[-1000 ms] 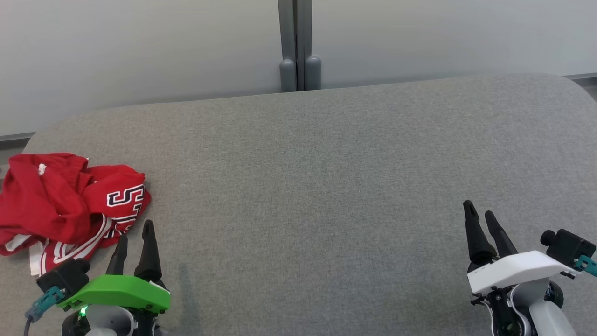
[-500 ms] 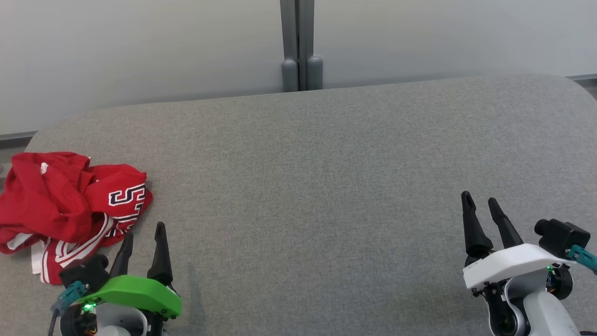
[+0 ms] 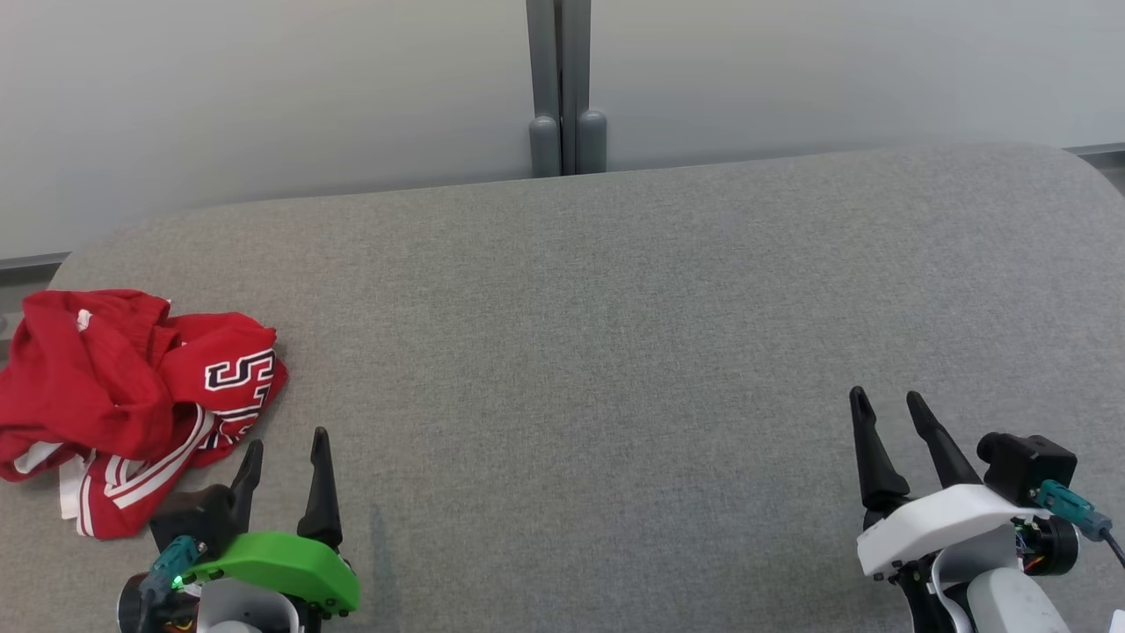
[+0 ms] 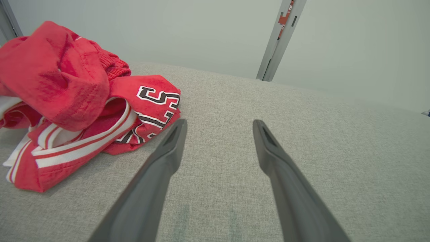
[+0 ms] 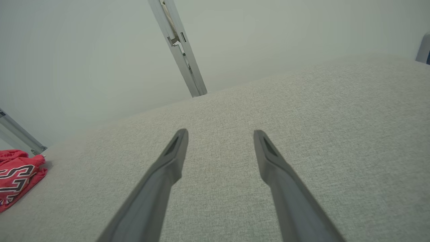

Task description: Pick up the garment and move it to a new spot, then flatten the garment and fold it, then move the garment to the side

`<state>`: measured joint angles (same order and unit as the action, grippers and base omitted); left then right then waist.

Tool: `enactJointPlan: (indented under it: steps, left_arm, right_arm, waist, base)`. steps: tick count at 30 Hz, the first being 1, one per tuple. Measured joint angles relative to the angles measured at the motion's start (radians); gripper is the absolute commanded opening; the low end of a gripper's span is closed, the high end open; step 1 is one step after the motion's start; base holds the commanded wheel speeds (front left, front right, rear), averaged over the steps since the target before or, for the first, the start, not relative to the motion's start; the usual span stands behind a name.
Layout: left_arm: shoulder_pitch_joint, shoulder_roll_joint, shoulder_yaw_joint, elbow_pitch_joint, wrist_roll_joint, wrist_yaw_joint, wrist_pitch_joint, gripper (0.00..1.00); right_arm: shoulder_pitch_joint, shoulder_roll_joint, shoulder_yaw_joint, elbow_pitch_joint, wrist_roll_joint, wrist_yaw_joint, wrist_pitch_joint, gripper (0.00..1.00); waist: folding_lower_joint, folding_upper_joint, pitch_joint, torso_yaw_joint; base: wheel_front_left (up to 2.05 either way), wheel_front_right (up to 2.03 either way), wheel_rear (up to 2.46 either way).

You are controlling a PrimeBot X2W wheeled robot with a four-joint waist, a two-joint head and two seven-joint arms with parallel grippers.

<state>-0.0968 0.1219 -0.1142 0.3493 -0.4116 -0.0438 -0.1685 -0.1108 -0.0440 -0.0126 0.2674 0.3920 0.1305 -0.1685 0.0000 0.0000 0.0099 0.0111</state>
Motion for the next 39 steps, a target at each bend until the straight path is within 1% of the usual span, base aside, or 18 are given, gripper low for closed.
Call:
enactJointPlan:
  steps: [10, 21, 26, 34, 39]
  left_arm:
    - [0.004, 0.002, -0.016, 0.007, 0.102, 0.012, -0.023, 1.00]
    - [-0.001, -0.002, 0.000, 0.002, 0.179, 0.013, -0.046, 1.00]
    - [0.002, -0.010, 0.020, 0.009, 0.207, 0.013, -0.057, 1.00]
    - [0.006, -0.030, 0.044, 0.015, 0.257, -0.005, -0.071, 1.00]
    - [0.011, -0.036, 0.075, 0.029, 0.292, -0.015, -0.080, 1.00]
  right_arm:
    - [0.006, -0.001, 0.027, 0.002, -0.124, 0.000, -0.023, 1.00]
    - [-0.013, -0.002, 0.029, 0.007, -0.210, 0.000, -0.044, 1.00]
    - [-0.010, -0.002, 0.008, 0.013, -0.228, 0.000, -0.054, 1.00]
    - [0.001, -0.003, 0.016, 0.021, -0.299, 0.000, -0.071, 1.00]
    - [0.008, -0.003, 0.037, 0.019, -0.339, 0.000, -0.080, 1.00]
  waist:
    - [0.0000, 0.0000, -0.002, 0.001]
    - [0.0000, 0.0000, 0.002, 0.003]
    - [0.0000, 0.0000, -0.001, 0.005]
    - [0.0000, 0.0000, 0.001, 0.018]
    - [0.0000, 0.0000, 0.008, 0.053]
  base:
    - [0.00, 0.00, 0.00]
    - [0.00, 0.00, 0.00]
    - [0.00, 0.00, 0.00]
    - [0.00, 0.00, 0.00]
    - [0.00, 0.00, 0.00]
